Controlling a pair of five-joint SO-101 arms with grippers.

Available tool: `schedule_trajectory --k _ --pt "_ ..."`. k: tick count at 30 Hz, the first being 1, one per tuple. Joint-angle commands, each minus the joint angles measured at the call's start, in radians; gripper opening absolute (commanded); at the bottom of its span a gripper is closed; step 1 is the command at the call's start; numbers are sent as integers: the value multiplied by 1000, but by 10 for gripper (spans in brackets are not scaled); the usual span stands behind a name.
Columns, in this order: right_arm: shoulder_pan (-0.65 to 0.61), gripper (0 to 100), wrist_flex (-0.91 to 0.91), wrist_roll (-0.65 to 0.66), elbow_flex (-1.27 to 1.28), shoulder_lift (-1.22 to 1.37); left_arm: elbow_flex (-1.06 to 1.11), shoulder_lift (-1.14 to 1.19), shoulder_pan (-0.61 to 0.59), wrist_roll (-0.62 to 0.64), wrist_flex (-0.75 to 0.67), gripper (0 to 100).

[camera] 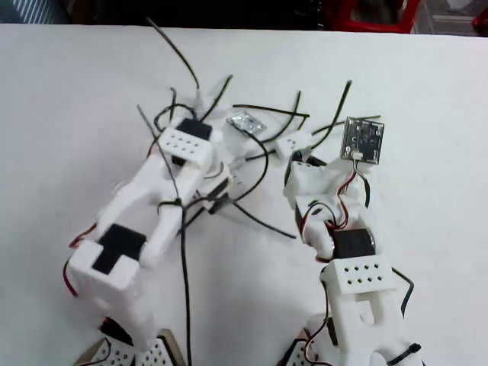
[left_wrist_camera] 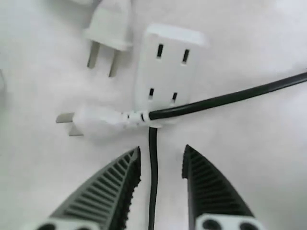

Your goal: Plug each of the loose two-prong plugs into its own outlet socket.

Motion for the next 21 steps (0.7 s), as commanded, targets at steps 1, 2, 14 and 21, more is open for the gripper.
schedule_trajectory --k 1,2,14,21 --pt "5 17 -15 5 -9 -15 -15 -128 -15 11 58 190" --pt "5 17 -15 5 -9 -15 -15 -139 -21 11 72 190" --pt "-25 17 -12 290 -17 -15 206 -529 -127 2 60 133" --pt "-110 17 77 387 -123 50 528 -779 -354 11 -147 186"
